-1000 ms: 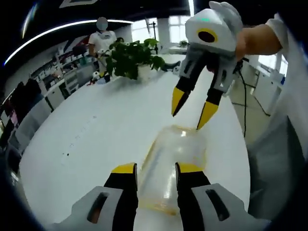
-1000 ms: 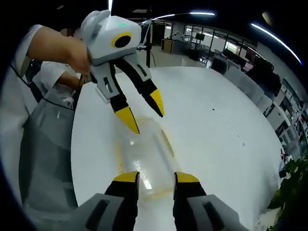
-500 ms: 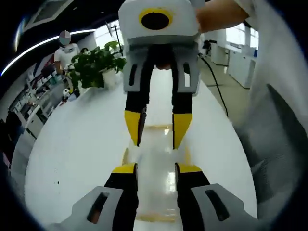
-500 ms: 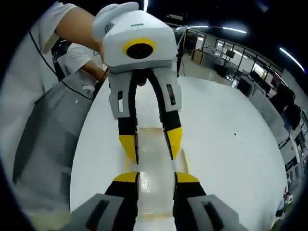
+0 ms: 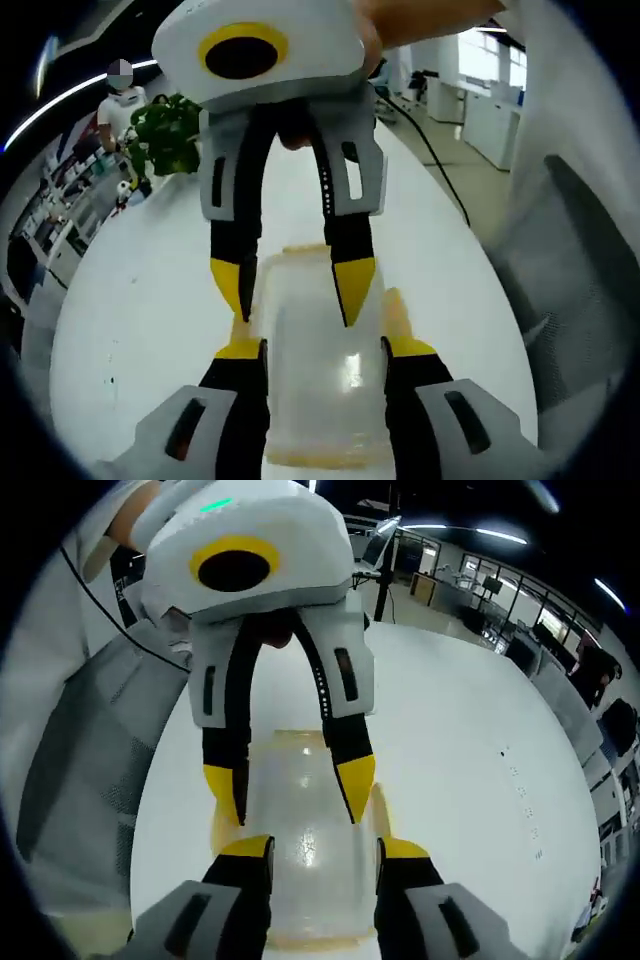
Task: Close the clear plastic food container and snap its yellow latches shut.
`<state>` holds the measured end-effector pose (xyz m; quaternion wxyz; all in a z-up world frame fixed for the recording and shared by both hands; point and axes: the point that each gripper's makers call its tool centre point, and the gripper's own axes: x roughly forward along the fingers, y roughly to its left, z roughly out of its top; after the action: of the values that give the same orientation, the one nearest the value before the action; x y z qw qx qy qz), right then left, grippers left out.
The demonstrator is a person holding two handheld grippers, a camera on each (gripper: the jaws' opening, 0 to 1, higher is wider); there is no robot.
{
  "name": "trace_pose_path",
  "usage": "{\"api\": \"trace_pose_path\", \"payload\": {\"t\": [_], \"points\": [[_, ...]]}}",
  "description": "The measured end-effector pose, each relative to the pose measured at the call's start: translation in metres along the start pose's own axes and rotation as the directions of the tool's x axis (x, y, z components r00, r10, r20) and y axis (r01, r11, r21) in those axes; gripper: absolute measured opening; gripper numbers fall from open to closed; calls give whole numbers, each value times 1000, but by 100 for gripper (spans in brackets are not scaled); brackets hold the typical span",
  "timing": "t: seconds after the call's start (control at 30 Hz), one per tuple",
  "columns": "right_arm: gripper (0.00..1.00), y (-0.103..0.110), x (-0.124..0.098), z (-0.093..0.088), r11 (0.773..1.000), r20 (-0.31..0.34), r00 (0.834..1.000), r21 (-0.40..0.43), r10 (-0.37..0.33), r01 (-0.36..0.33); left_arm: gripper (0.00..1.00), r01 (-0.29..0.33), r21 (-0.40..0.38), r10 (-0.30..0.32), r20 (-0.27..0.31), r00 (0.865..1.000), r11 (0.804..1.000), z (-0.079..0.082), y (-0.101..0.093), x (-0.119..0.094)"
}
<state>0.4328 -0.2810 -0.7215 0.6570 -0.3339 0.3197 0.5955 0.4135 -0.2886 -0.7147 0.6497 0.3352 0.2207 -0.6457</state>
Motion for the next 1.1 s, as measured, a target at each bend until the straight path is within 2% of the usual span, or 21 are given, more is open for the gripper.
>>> {"api": "trace_pose_path", "payload": {"t": [0.03, 0.2, 0.3, 0.37, 0.4, 0.47, 0.5, 0.57, 0.6, 0.67, 0.7, 0.77, 0.97, 1.1], "points": [[43, 1, 1, -1, 1000, -5, 1000, 2, 14, -14, 47, -19, 19, 19, -18, 1000, 1000, -2, 1, -1], [57, 8, 6, -2, 997, -19, 997, -22, 72, -72, 50, -36, -2, 36, -3, 999, 999, -2, -4, -3], [60, 11, 8, -1, 993, -39, 993, -23, 114, -115, 53, -48, -29, 48, -4, 999, 998, -2, -6, -4], [62, 10, 10, -1, 992, -50, 991, -19, 125, -126, 55, -36, -26, 35, -7, 999, 999, -1, -11, -3], [62, 10, 11, 0, 991, -56, 990, -20, 132, -133, 58, -19, -18, 18, -27, 999, 1000, -2, -17, -2], [61, 12, 11, 0, 986, -78, 984, -32, 162, -165, 61, -21, -12, 21, -29, 999, 1000, -2, -21, -1], [60, 13, 12, 0, 984, -84, 981, -31, 173, -176, 61, -27, 18, 29, -89, 996, 999, -12, -22, 0], [61, 12, 14, -2, 979, -97, 974, -1, 203, -204, 60, -29, 37, 35, -163, 986, 999, -26, -25, 5], [62, 12, 16, -4, 976, -108, 970, 29, 219, -217, 63, -56, 51, 63, -137, 989, 997, -24, -25, 6], [63, 12, 17, -6, 970, -121, 962, 53, 243, -239, 59, -108, 66, 116, -124, 986, 992, -18, -13, 10], [63, 11, 17, -5, 970, -127, 962, 49, 243, -238, 59, -103, 37, 107, -125, 986, 994, -19, -17, 10], [63, 12, 18, -5, 968, -142, 958, 42, 251, -248, 59, -107, 59, 114, -121, 986, 992, -18, -17, 13], [62, 13, 19, -6, 960, -181, 943, 57, 280, -274, 58, -114, 59, 120, -120, 985, 992, -18, -15, 12], [61, 13, 20, -7, 956, -229, 928, 68, 294, -286, 56, -146, 60, 153, -135, 979, 987, -19, -14, 13]]}}
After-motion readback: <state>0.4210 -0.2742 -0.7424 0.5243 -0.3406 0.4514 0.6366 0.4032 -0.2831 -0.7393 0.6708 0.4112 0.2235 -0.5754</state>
